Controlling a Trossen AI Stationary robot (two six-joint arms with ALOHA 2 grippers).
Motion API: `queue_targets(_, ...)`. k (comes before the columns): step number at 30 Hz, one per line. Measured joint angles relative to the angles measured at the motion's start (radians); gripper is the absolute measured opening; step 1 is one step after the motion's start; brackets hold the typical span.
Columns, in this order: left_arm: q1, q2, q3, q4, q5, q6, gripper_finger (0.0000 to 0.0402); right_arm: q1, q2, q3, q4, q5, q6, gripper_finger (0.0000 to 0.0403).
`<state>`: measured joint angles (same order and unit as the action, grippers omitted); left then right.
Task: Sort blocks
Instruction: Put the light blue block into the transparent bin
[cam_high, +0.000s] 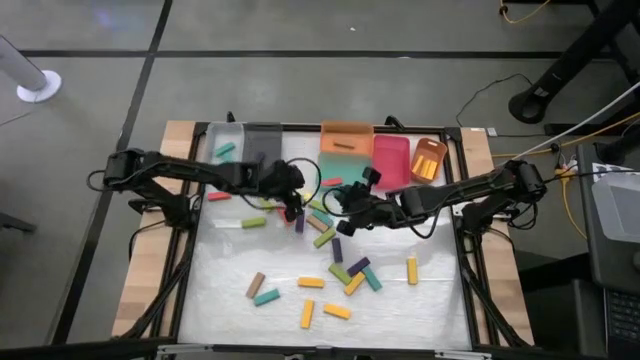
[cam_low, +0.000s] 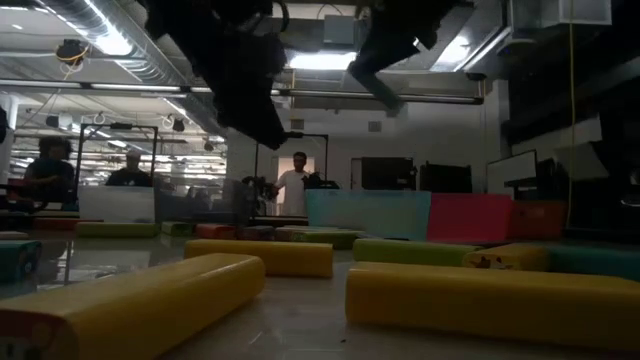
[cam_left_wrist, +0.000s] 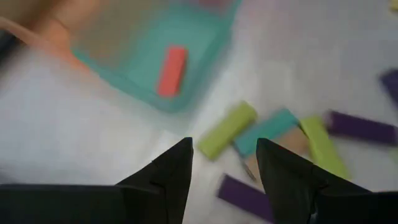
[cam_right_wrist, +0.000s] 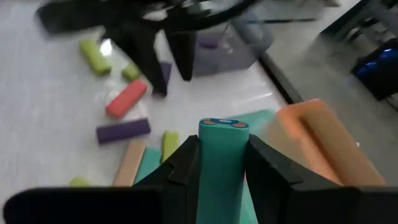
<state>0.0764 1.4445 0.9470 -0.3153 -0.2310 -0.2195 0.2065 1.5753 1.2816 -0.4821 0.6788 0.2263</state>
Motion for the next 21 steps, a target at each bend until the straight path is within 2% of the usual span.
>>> queue_targets(3,-0.085,0.000,0.000,0.095,-0.147,0.001,0.0166,-0.012,0.000,0.000,0.047,0.036,-0.001,0.0104)
queue_targets(7,-0.169,0.000,0.000,0.239,-0.268,-0.026,0.0166,-0.027,0.000,0.000,0.129,0.039,-0.004,0.0104)
queue_targets(11,-0.228,0.000,0.000,0.341,-0.387,-0.089,0.0166,-0.031,0.000,0.000,0.258,0.035,-0.084,0.0104)
queue_targets(18,-0.304,0.000,0.000,0.447,-0.477,-0.110,0.0166,-0.031,0.000,0.001,0.444,-0.028,-0.205,0.0104)
queue_targets(21,-0.324,0.000,0.000,0.494,-0.547,-0.092,0.0166,-0.031,0.000,0.001,0.485,-0.058,-0.217,0.0104)
